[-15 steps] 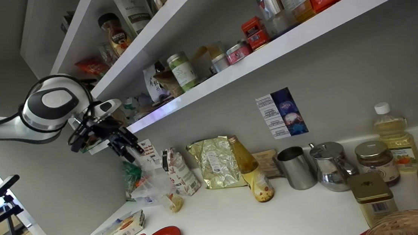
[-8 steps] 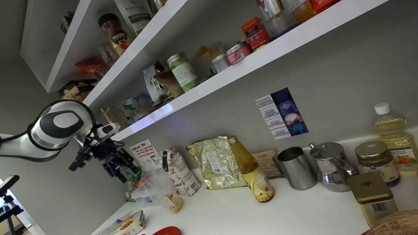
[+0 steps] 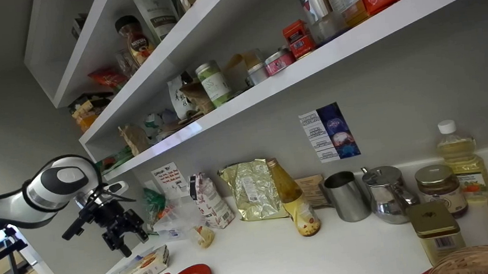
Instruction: Take the cup off of the plate
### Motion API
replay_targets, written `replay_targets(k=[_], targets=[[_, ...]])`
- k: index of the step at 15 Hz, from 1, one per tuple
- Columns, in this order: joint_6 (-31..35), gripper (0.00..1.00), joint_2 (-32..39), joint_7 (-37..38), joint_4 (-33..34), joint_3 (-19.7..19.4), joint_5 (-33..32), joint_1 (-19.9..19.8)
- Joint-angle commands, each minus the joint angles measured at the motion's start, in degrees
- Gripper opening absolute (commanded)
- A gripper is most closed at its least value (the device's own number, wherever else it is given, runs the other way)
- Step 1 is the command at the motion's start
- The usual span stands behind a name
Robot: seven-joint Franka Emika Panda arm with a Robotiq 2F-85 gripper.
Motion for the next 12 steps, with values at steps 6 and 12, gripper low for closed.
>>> replay_targets(k=[6, 12], targets=[[0.11, 1.00, 4.87, 0.01, 1.56, -0.04, -2.33, 1.24], [-0.12, 1.00, 9.95, -0.54, 10.93, -1.76, 2.02, 0.01]])
